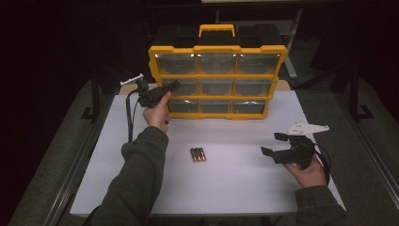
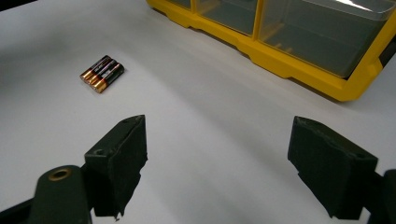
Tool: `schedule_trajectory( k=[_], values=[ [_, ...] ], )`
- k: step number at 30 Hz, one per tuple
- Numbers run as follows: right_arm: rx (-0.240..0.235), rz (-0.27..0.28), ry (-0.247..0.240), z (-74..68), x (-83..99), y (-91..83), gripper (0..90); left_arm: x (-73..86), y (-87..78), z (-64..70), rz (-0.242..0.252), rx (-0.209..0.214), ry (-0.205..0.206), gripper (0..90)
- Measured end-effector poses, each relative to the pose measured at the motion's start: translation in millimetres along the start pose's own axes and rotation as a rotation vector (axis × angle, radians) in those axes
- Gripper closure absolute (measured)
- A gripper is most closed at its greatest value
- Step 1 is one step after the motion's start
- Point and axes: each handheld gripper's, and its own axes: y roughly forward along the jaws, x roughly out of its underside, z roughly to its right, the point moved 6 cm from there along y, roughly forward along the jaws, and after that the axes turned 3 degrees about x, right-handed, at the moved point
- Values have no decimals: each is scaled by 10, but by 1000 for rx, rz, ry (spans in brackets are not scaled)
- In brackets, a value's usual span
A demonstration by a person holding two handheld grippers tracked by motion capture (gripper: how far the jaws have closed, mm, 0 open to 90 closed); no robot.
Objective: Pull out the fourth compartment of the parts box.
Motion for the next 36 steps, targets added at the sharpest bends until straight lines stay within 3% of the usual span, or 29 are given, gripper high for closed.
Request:
schedule_trajectory(
  k=[8, 11, 25, 36],
  values=[
    [0, -5, 1, 1, 5, 9, 187, 10, -14, 20, -25, 3, 15, 779],
    [2, -5, 1, 3, 7, 7, 187, 12, -15, 27, -25, 25, -6, 764],
    [3, -11, 6, 17, 15, 18, 186, 33, -44, 50, -43, 38, -1, 763],
    [3, -12, 7, 17, 17, 19, 186, 115, -162, 98, -67, 62, 19, 763]
  ],
)
